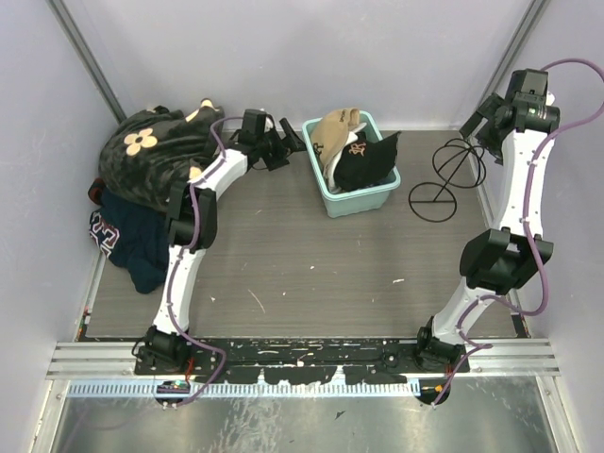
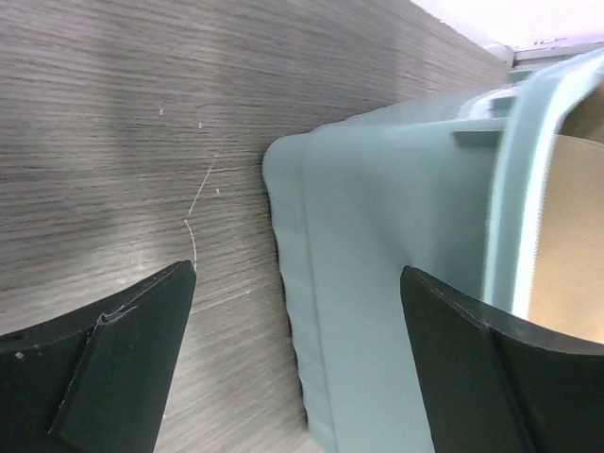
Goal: Stack the hats
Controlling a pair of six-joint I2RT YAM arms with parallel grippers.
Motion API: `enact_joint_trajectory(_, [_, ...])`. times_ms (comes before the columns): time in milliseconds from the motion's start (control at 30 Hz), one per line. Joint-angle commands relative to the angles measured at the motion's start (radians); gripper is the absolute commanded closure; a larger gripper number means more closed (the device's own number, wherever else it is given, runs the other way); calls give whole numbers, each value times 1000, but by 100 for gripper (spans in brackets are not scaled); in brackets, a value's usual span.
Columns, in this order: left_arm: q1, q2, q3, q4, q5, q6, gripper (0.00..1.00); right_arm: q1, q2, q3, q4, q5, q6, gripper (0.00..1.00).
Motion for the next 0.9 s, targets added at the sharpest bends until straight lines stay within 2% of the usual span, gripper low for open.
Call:
enact_joint_trajectory(0, [-4, 52, 63, 10, 33, 10, 2, 1, 37, 123, -33, -41, -37, 4])
enact_joint_trajectory(133, [14, 72, 109, -9, 44, 21, 2, 1, 70, 125, -26, -46, -51, 7])
enact_joint_trajectory(233, [28, 28, 97, -54, 45, 79, 2, 4, 91, 120, -29, -52, -57, 16])
enact_joint_trajectory(400, [55, -147, -90, -9, 53, 163, 2, 5, 117, 119, -18, -35, -68, 22])
enact_joint_trajectory(500, [75, -248, -175, 7, 99, 190, 2, 12, 151, 156, -31, -33, -73, 36])
enact_joint_trajectory(667, [93, -418, -321, 43, 177, 278, 2, 23, 166, 179, -44, -24, -82, 69])
enact_joint_trajectory(867, [99, -539, -373, -169, 202, 389, 2, 25, 121, 175, -58, -19, -91, 99])
